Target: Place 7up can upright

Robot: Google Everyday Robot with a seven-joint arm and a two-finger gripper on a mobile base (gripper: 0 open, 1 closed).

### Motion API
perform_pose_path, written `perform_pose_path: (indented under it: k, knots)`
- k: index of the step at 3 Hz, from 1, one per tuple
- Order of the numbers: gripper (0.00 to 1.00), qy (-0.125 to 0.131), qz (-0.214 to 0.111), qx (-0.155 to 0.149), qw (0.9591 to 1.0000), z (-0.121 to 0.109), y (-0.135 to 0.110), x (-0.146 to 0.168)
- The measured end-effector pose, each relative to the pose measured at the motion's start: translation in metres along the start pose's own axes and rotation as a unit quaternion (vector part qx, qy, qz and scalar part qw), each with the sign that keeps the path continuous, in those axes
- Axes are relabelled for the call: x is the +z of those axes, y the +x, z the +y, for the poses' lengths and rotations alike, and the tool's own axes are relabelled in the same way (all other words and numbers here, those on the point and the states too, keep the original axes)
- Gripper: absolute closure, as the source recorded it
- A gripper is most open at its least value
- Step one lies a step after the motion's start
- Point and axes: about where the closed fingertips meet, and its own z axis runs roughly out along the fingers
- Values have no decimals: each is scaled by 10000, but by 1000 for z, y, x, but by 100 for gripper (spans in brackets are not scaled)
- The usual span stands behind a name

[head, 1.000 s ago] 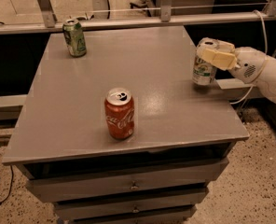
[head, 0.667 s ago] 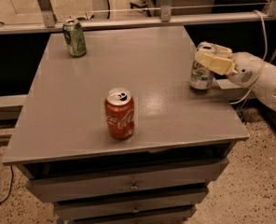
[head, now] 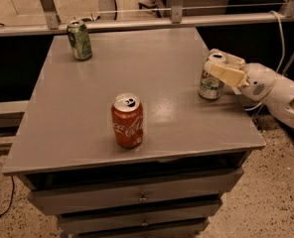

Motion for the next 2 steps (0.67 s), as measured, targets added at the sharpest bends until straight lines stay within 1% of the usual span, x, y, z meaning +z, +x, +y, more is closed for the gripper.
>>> perform_pose_path:
  k: [1,2]
  knots:
    - [0,-31,8,-29,10000,3,3,-1]
    - [0,-29,23,-77,10000,8,1,-8]
